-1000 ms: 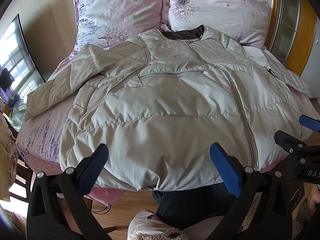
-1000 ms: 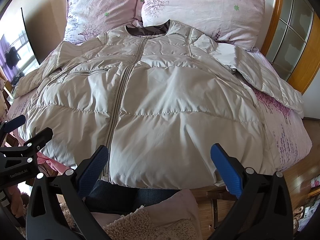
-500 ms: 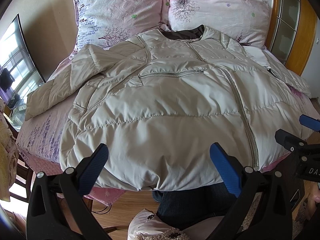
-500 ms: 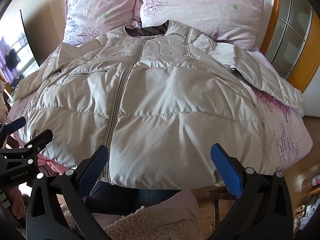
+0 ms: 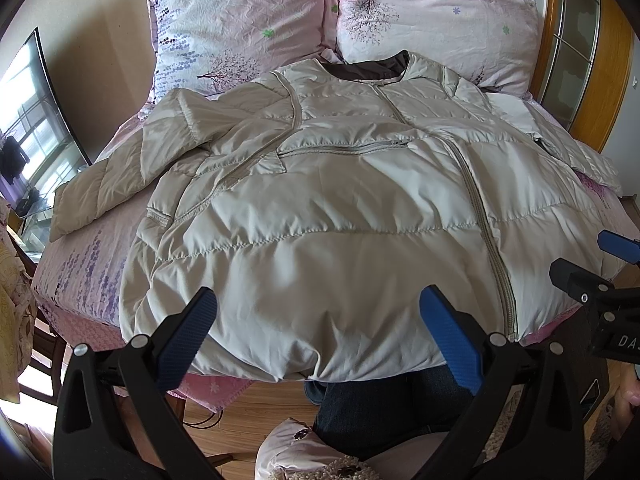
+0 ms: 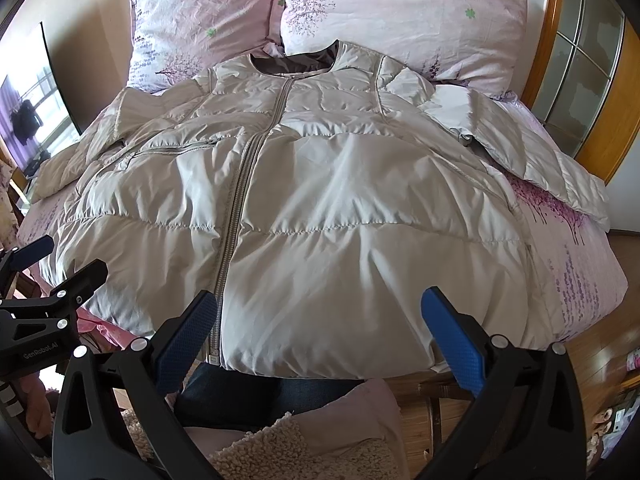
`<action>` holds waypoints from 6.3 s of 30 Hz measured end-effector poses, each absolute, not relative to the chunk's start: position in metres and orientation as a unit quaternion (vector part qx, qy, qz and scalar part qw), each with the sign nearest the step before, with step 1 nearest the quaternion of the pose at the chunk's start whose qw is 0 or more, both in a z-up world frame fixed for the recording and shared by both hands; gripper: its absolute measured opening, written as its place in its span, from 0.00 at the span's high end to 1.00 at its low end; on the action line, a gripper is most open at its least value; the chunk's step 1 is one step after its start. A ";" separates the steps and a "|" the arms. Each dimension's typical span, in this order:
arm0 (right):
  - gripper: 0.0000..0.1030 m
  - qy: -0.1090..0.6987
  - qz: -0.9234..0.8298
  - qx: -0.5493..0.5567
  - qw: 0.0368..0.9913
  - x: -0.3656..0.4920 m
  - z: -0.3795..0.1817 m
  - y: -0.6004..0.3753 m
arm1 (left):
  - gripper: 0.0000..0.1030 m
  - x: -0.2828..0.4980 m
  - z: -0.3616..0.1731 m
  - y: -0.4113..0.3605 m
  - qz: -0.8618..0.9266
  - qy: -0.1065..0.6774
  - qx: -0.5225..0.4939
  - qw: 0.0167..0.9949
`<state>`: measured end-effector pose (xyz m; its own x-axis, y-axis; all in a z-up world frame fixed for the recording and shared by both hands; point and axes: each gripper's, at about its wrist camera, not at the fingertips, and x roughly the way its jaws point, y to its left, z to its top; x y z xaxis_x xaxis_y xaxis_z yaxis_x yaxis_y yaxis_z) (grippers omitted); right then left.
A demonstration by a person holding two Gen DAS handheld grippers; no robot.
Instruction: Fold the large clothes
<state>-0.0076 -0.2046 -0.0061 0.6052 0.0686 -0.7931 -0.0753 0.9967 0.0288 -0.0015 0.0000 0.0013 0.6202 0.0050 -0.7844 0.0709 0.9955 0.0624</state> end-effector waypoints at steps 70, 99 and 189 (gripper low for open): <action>0.71 0.260 -0.250 0.573 0.736 0.072 -0.083 -0.611 | 0.02 0.203 0.030 0.041 -0.119 0.431 -0.066 0.892; 0.96 0.307 0.143 0.153 0.928 0.213 0.040 -0.301 | 0.03 0.250 0.016 0.014 -0.310 0.428 -0.327 0.784; 0.33 0.465 0.221 0.137 0.846 0.222 0.034 -0.201 | 0.89 0.085 0.042 0.403 0.118 0.167 -0.514 0.833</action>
<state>0.2216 -0.2006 0.0340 0.4703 0.5021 -0.7257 -0.2471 0.8644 0.4379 0.0845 0.4028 0.0423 0.9162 0.0236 -0.4000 -0.3683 0.4429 -0.8174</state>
